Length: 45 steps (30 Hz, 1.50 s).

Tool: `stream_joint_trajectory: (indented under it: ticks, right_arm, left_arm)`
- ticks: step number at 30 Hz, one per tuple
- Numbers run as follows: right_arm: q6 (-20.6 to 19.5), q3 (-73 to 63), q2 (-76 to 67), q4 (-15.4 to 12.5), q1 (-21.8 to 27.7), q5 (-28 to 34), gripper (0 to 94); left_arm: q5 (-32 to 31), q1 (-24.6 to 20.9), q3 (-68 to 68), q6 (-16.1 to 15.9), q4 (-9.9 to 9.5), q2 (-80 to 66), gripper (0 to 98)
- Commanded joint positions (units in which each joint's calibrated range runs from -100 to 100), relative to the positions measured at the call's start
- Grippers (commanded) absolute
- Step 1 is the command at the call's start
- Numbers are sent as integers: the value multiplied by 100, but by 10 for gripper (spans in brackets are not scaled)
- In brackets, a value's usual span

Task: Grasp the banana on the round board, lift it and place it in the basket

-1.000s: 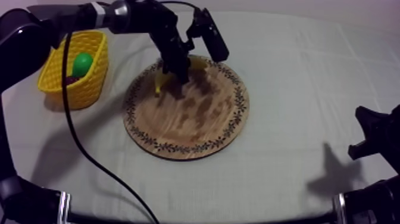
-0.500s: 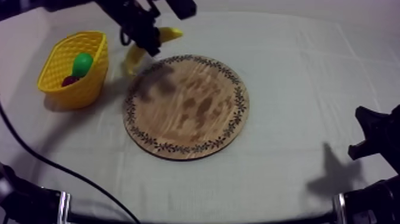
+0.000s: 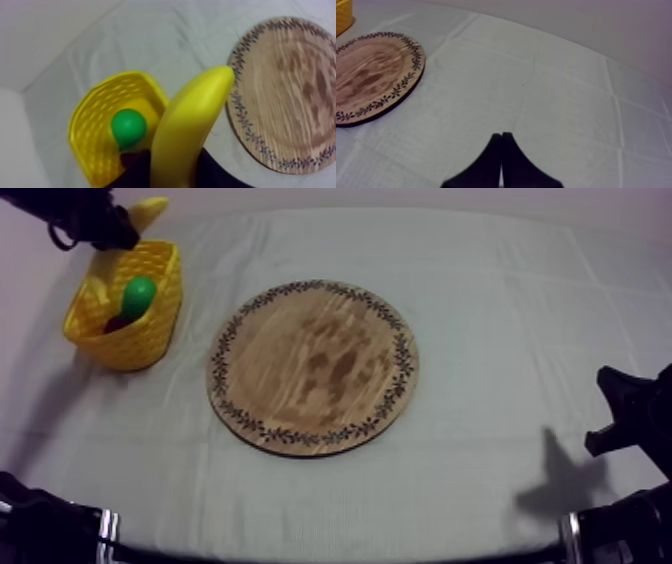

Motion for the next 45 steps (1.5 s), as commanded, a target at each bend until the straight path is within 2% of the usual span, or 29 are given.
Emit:
stream_joint_trajectory:
  ticks: [1, 6, 13, 30, 45]
  right_arm:
    - [1, -3, 0, 0, 0, 3, 3]
    - [1, -3, 0, 0, 0, 3, 3]
    - [1, -3, 0, 0, 0, 3, 3]
    - [1, -3, 0, 0, 0, 3, 3]
    - [1, -3, 0, 0, 0, 3, 3]
  left_arm:
    - [-10, -177, -19, 165, -29, -405, 276]
    - [-2, -424, -460, 392, -74, -425, 246]
    - [-38, -639, -985, 498, -95, 125, 226]
    - [-754, -919, -1115, 557, -114, 1932, 215]
    - [-971, -1178, -940, 532, -64, 2705, 208]
